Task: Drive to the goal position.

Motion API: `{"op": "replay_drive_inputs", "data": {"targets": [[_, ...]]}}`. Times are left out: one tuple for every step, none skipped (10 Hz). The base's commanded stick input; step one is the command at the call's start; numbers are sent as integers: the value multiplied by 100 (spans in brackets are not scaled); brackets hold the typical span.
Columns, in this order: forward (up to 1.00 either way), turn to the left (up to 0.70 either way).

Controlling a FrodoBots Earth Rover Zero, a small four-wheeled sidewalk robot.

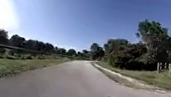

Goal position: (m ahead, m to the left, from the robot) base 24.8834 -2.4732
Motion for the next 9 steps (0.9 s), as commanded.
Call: {"op": "replay_drive_inputs", "data": {"targets": [[85,0],[85,0],[85,0],[85,0],[85,0],[85,0],[85,0],[85,0],[85,0]]}}
